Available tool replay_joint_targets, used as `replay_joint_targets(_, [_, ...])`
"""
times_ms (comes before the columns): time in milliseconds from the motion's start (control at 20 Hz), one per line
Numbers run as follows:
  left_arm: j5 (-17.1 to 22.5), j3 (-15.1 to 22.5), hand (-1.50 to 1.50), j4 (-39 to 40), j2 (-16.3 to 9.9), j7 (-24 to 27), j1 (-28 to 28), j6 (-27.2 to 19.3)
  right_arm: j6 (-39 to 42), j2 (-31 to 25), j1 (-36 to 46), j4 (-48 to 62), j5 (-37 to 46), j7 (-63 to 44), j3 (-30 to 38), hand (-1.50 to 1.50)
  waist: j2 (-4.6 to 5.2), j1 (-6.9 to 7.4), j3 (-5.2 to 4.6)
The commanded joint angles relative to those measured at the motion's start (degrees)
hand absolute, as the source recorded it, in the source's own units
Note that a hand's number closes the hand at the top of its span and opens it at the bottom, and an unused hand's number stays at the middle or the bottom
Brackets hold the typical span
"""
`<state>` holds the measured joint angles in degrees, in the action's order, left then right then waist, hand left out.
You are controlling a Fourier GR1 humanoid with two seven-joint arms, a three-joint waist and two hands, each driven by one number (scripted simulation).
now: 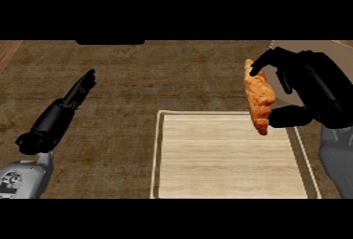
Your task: Pick the croissant from the tray and place it in the cardboard box
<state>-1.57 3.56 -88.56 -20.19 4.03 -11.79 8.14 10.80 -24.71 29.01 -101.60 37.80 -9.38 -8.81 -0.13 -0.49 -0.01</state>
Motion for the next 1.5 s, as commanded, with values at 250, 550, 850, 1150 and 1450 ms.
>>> replay_joint_targets(250, [-2.5,0.9,0.0,2.5,2.0,0.2,-3.8,-0.2,-3.4,-3.4,8.6,19.1,-2.9,2.1,15.9,1.5,0.48,1.09,0.02])
replay_joint_targets(550, [-1.1,-0.4,0.0,1.8,1.9,-0.8,-3.0,1.4,-2.7,-11.1,16.0,35.5,1.9,8.1,17.1,1.5,0.54,1.81,0.01])
replay_joint_targets(850, [-2.3,0.6,0.0,1.0,3.1,-0.9,-2.4,0.4,9.0,-19.1,16.4,50.3,1.9,15.4,15.8,1.5,0.95,2.46,0.03])
replay_joint_targets(1150, [-1.4,-0.5,0.0,1.8,3.1,-2.8,-6.2,1.6,12.6,-22.0,22.2,65.1,6.0,24.9,12.5,1.5,1.1,2.76,0.08])
replay_joint_targets(1450, [-3.8,2.3,0.0,-1.2,4.5,0.6,-0.3,0.9,14.8,-23.3,23.8,75.6,10.6,33.2,8.9,-1.5,1.38,4.2,0.15])
